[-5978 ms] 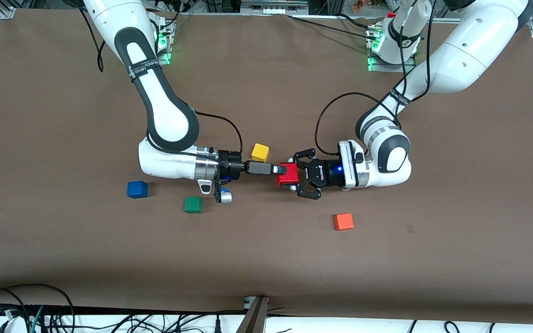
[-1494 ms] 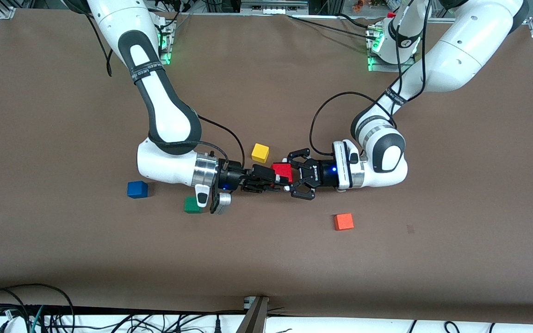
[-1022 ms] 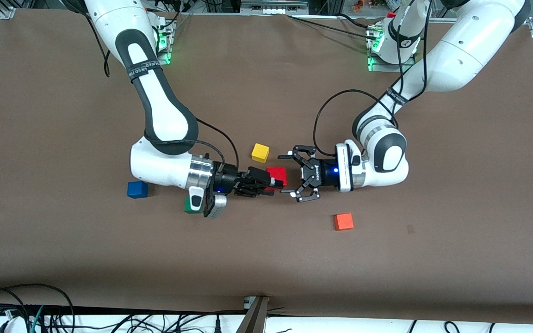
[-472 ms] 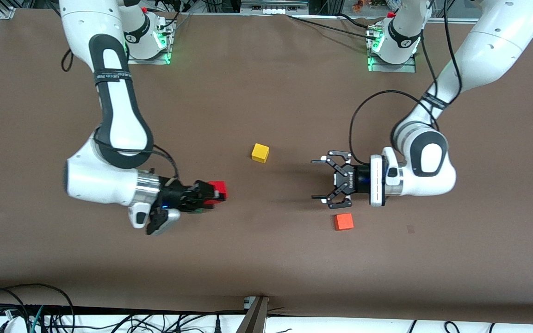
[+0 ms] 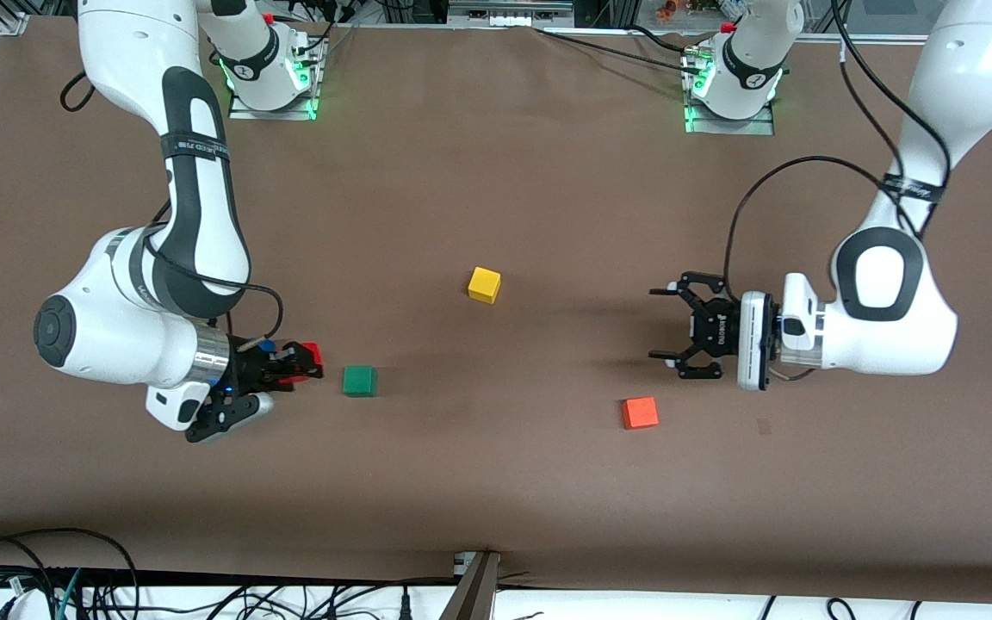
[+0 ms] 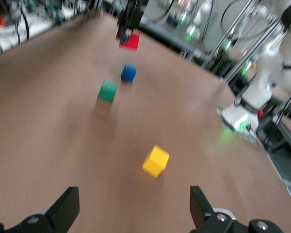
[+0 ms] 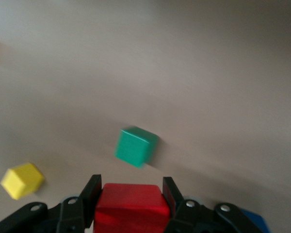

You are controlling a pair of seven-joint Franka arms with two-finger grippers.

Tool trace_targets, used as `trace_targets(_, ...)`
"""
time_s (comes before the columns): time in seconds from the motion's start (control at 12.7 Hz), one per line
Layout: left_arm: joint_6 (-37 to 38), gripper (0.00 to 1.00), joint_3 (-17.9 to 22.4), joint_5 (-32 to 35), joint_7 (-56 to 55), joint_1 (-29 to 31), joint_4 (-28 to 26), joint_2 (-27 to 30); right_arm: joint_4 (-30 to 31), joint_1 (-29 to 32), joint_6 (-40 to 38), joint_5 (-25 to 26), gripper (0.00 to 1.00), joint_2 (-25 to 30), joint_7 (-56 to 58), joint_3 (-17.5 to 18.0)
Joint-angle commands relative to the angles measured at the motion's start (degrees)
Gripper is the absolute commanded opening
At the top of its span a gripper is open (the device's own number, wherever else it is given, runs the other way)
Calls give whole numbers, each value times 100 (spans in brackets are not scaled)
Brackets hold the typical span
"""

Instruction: Pass red block to right arm, stack on blue

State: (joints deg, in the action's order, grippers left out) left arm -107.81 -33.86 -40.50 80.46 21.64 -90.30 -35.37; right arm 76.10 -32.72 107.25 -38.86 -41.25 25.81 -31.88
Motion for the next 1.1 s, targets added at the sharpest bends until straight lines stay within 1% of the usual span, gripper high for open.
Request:
trace_targets(0.0,295,100,37,796,-905,-38,118,302,781,-181,146,588,11,407,-85,-283)
trace_targets(0.16,348,100,28,1681,-1644,-38,179,609,1369,-365,514,808,11,556,-85,-599)
trace_targets(0.24,488,100,37,1956,-1969,-64,258,767,1746,-654,838,870,11,626,-85,-853)
trace_targets(0.31,620,100,54,2106,-2294,-90,276,917,2142,-1135,1224,888,11,653,-85,-1282)
trace_targets(0.39,647,100,89,2395,-2602,-116,250,1075,2537,-1671,1637,880,11,653,-102,-1669)
trace_targets(0.47,752,100,290,2641,-2901,-273,172,1407,2907,-2120,2024,871,10,653,-155,-1969)
trace_targets(0.55,892,100,797,2696,-3278,-623,41,1810,3145,-2342,2271,871,10,653,-312,-2093)
trace_targets(0.63,1085,100,1228,2845,-3578,-974,-13,2136,3304,-2396,2483,862,10,662,-340,-2095)
trace_targets(0.71,1148,100,1511,3290,-3911,-1195,-109,2427,3454,-2397,2763,862,10,662,-349,-2086)
trace_targets(0.79,1157,100,1653,3538,-4315,-1363,-267,2699,3638,-2414,3105,853,10,653,-349,-2068)
trace_targets(0.94,1157,100,2284,3611,-5535,-1767,-697,3175,3929,-2467,3599,809,10,653,-357,-2051)
trace_targets(1.02,1157,100,2626,3611,-5932,-1969,-864,3325,3956,-2467,3636,679,10,645,-349,-2051)
